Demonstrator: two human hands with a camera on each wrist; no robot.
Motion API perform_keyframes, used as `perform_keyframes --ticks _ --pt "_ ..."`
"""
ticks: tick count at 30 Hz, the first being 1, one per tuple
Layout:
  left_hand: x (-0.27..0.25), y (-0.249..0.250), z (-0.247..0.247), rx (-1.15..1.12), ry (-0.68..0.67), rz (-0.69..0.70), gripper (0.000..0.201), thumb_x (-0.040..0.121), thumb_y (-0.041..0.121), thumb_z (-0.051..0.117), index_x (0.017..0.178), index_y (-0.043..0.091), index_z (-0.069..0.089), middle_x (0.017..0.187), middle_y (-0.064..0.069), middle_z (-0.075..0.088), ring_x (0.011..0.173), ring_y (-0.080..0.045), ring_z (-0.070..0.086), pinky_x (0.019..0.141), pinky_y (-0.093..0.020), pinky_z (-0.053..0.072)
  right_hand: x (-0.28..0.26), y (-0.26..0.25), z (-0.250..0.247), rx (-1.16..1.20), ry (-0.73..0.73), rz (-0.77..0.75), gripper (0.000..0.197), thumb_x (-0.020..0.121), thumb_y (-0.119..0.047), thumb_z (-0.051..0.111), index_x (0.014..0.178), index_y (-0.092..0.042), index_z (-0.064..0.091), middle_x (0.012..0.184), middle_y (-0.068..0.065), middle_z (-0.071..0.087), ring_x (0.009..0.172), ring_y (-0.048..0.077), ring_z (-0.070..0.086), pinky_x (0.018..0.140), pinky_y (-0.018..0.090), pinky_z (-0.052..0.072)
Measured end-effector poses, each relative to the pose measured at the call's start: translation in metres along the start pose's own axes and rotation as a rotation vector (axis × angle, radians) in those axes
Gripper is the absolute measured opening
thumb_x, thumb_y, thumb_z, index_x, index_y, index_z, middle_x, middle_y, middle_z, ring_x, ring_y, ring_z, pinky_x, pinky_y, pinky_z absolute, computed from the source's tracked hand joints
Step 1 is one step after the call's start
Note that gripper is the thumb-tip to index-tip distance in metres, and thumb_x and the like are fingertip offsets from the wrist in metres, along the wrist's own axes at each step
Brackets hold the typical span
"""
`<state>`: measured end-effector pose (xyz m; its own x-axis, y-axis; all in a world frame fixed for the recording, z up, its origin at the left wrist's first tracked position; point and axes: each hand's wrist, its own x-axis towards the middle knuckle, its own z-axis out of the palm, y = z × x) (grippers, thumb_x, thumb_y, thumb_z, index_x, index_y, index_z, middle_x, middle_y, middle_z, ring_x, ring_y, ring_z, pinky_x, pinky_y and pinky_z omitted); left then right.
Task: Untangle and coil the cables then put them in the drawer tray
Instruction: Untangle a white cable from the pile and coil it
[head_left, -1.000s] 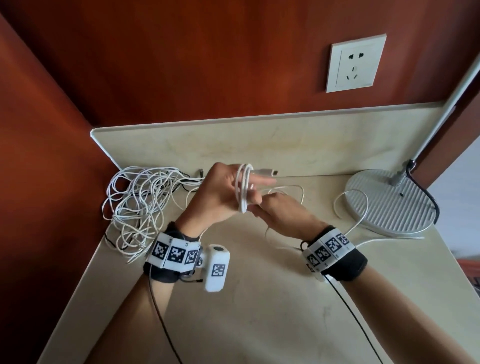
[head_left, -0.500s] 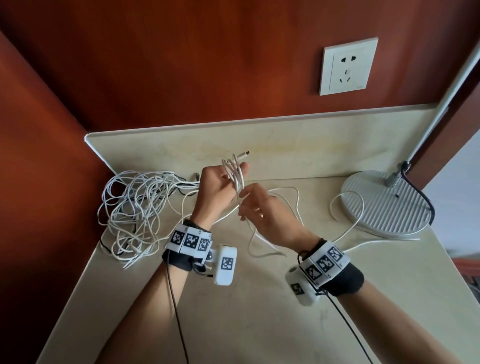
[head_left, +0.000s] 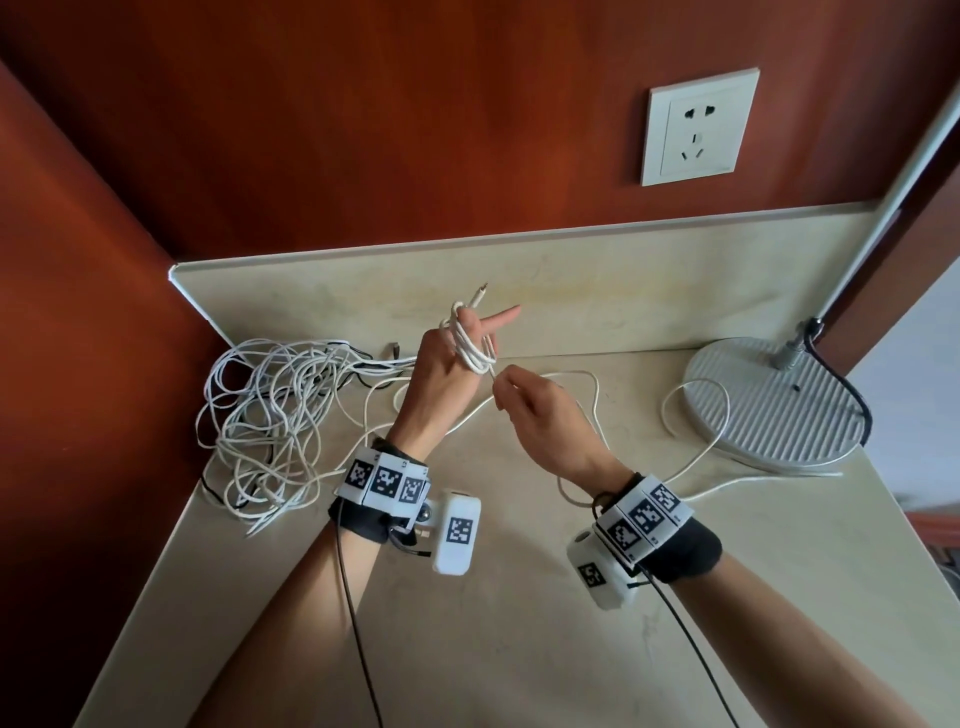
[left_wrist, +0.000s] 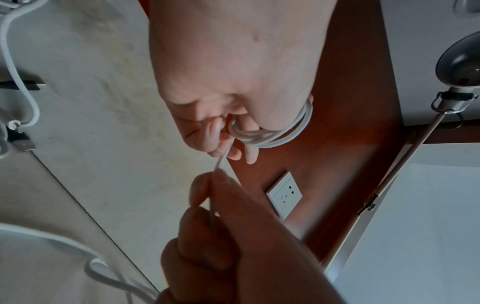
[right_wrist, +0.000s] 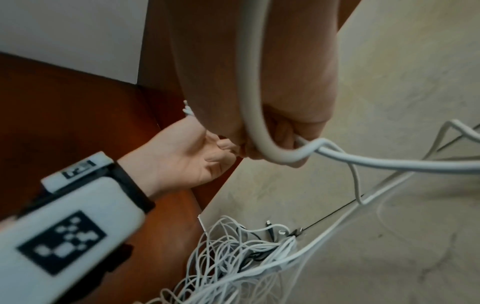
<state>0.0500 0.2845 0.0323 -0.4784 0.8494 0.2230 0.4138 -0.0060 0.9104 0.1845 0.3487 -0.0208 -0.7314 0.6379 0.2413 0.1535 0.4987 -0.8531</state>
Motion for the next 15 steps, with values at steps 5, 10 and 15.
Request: perform_keyframes --ticks 5,10,15 --pt "-0.003 0.003 -0.002 0.125 -0.036 0.172 0.062 0.107 0.050 0.020 0.132 0.024 0.071 0.097 -0.005 0.067 0.073 -0.001 0.051 0.073 -0.011 0.038 0.007 0.020 0.000 -0.134 -0.013 0.081 0.029 0.108 -0.023 0.045 0.081 -0.013 0.051 0.062 0.009 0.052 0.058 0.026 0.044 0.055 0.030 0.033" --pt "-0.001 -0.007 -0.001 0.068 0.127 0.143 0.047 0.107 0.047 0.040 0.128 0.020 0.072 0.107 -0.015 0.071 0.094 -0.004 0.068 0.076 -0.009 0.040 0.009 0.017 -0.011 -0.166 -0.175 0.083 0.028 0.104 -0.016 0.045 0.079 -0.019 0.058 0.064 -0.004 0.053 0.056 0.013 0.046 0.058 0.026 0.035" --pt "0.013 -0.028 -0.006 0.106 0.309 0.079 0.030 0.094 0.036 0.074 0.114 0.015 0.079 0.109 0.000 0.078 0.086 0.007 0.071 0.071 -0.021 0.056 -0.009 0.008 -0.013 -0.216 -0.232 -0.041 0.027 0.107 -0.015 0.046 0.090 -0.019 0.067 0.060 -0.011 0.049 0.057 0.014 0.047 0.063 0.033 0.041"
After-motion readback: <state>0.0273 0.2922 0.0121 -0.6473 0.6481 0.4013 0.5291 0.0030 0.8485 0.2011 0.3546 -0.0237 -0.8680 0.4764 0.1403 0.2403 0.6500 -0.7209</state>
